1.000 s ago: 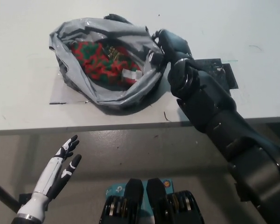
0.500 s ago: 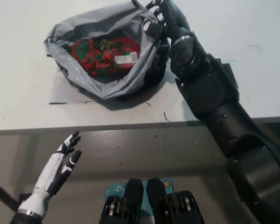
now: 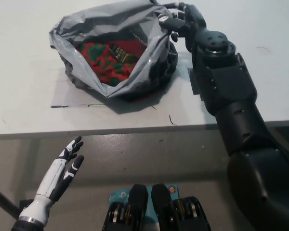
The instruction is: The robot uses its right hand to pick up a bag of coffee beans and puts it in the black plastic bag, then the robot grabs the top of the bag and lifts it.
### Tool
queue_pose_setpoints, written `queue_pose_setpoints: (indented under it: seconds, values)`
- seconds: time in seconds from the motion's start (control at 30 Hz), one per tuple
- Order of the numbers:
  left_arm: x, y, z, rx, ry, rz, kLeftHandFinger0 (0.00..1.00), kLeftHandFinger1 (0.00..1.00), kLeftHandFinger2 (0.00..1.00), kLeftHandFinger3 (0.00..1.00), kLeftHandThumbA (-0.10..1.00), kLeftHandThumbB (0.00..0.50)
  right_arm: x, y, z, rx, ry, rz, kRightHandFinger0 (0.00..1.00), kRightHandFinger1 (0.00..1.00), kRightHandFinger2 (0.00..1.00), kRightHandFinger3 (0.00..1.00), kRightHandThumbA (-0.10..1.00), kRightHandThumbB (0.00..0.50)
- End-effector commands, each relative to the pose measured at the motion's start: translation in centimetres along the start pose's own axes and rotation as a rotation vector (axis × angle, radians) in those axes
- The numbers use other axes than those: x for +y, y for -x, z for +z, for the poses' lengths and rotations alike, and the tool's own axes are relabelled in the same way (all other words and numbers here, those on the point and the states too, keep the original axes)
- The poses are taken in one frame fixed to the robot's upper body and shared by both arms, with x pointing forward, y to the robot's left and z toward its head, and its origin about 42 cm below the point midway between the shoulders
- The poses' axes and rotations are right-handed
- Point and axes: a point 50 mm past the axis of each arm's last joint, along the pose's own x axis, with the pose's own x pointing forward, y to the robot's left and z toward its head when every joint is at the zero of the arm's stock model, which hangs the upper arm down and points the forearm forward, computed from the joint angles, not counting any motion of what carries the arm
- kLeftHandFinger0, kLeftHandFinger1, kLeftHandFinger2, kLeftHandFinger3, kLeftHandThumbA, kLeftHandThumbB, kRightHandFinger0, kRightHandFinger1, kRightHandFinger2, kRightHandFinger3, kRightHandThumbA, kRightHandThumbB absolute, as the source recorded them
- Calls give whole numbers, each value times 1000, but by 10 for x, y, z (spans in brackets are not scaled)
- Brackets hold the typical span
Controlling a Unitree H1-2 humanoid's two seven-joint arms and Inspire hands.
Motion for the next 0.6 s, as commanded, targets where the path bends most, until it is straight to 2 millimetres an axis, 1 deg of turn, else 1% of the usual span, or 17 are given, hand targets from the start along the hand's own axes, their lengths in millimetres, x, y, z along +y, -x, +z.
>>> queue_pose_setpoints:
  seconds: [0.0, 0.07, 0.1, 0.13, 0.17, 0.2, 0.23, 0.3, 0.33, 0.37, 0.4, 0.43, 0.47, 0.53, 0.57]
  values:
    - [11, -4, 8, -54, -17, 11, 1000, 1000, 1000, 1000, 1000, 193, 71, 27, 145, -62, -809, 437, 0, 20, 467, 623, 364, 5]
    - [11, -3, 8, -56, -19, 10, 1000, 1000, 1000, 1000, 1000, 193, 76, 31, 154, -68, -836, 444, 0, 31, 511, 706, 323, 1]
    - [10, -3, 7, -58, -21, 10, 1000, 1000, 1000, 1000, 1000, 193, 78, 33, 158, -71, -844, 446, 0, 45, 543, 731, 315, 0]
    - [10, -4, 7, -59, -23, 10, 1000, 1000, 1000, 1000, 1000, 193, 79, 34, 161, -73, -848, 448, 0, 45, 543, 731, 315, 0]
    - [10, -4, 6, -61, -24, 9, 1000, 1000, 1000, 1000, 1000, 184, 81, 35, 165, -77, -856, 454, 0, 92, 550, 636, 290, 93]
    - [10, -4, 6, -62, -21, 9, 1000, 1000, 1000, 1000, 996, 185, 86, 41, 178, -99, -862, 477, 0, 63, 535, 611, 318, 19]
    - [9, -4, 6, -63, -19, 10, 1000, 1000, 1000, 1000, 993, 186, 94, 51, 198, -131, -870, 512, 0, 69, 579, 625, 334, 4]
    - [8, -4, 7, -58, -22, 10, 989, 1000, 1000, 1000, 982, 190, 102, 63, 220, -162, -874, 548, 0, 158, 691, 687, 327, 0]
    - [7, -4, 7, -55, -23, 9, 985, 1000, 1000, 1000, 979, 191, 108, 70, 234, -176, -880, 569, 0, 184, 715, 719, 319, 0]
    - [7, -4, 7, -53, -23, 8, 977, 1000, 1000, 1000, 976, 189, 114, 79, 250, -189, -889, 596, 0, 233, 749, 739, 304, 0]
    - [7, -4, 7, -53, -23, 8, 977, 1000, 1000, 1000, 976, 189, 114, 79, 250, -189, -889, 596, 0, 233, 749, 739, 304, 0]
    - [7, -4, 7, -52, -21, 8, 975, 1000, 1000, 1000, 971, 196, 118, 85, 262, -205, -890, 616, 0, 242, 759, 801, 299, 0]
    - [7, -4, 7, -52, -19, 8, 972, 1000, 1000, 1000, 969, 196, 122, 95, 278, -225, -894, 642, 0, 254, 768, 821, 293, 0]
    - [7, -3, 6, -51, -20, 7, 961, 1000, 1000, 1000, 967, 195, 125, 104, 291, -240, -905, 662, 0, 249, 754, 822, 305, 0]
    - [6, -3, 6, -51, -20, 5, 951, 1000, 1000, 1000, 966, 199, 126, 108, 298, -252, -906, 672, 0, 250, 734, 810, 336, 0]
